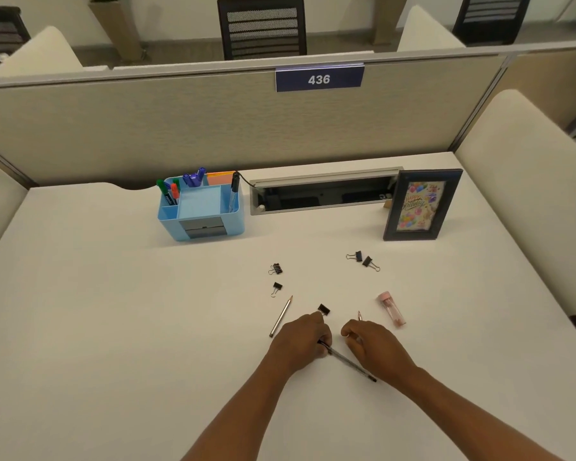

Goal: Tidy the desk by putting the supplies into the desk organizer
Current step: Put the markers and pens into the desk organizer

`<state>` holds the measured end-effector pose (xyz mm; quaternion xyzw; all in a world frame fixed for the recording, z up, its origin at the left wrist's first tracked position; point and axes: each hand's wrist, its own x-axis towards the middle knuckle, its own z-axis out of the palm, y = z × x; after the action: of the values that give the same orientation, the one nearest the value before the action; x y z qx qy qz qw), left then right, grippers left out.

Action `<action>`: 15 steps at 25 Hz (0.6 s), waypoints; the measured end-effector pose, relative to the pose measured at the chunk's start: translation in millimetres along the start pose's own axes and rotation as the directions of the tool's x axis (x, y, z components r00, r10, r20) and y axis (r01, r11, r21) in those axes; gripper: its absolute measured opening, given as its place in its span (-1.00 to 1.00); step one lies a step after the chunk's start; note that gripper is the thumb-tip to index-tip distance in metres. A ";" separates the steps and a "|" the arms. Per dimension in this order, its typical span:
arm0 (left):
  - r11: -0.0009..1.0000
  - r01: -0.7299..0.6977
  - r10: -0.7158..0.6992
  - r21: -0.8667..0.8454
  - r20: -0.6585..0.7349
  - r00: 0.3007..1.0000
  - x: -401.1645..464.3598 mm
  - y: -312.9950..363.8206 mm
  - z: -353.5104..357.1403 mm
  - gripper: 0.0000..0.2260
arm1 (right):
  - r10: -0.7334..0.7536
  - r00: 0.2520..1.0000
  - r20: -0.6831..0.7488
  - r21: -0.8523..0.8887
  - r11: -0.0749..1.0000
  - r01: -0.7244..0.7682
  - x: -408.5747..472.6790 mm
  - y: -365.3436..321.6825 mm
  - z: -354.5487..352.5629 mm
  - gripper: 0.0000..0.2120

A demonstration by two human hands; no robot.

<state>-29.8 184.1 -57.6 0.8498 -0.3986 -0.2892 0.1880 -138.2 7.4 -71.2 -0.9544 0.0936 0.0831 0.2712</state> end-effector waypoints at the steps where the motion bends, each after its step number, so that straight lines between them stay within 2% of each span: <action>1: 1.000 0.002 -0.002 -0.011 -0.005 1.000 -0.8 -1.9 -1.9 -0.89 | 0.003 1.000 0.004 0.011 1.000 -0.003 0.8 -2.0 0.0 -0.89; 7: 0.998 -0.010 0.005 -0.070 -0.075 0.997 -2.7 -18.5 -30.7 -0.89 | -0.045 0.996 0.076 0.181 0.983 0.030 14.8 -23.3 -5.0 -0.93; 11: 0.984 -0.022 -0.007 -0.174 -0.160 0.987 1.6 -33.7 -60.8 -0.89 | -0.091 0.994 0.056 0.250 0.965 0.074 37.9 -49.1 -11.7 -0.94; 13: 0.924 -0.055 -0.064 -0.379 -0.296 0.953 2.1 -43.0 -71.3 -0.87 | -0.073 0.997 0.015 0.302 0.951 0.065 55.0 -64.9 -18.3 -0.92; 15: 0.761 -0.079 -0.226 -0.644 -0.377 0.898 -0.2 -51.3 -79.8 -0.82 | -0.050 0.998 -0.028 0.369 0.928 0.056 73.3 -83.7 -24.0 -0.92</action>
<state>50.5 222.7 -25.0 0.7904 -0.1882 -0.2197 0.5401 -45.9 54.7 -24.4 -0.8891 0.0843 0.0482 0.4472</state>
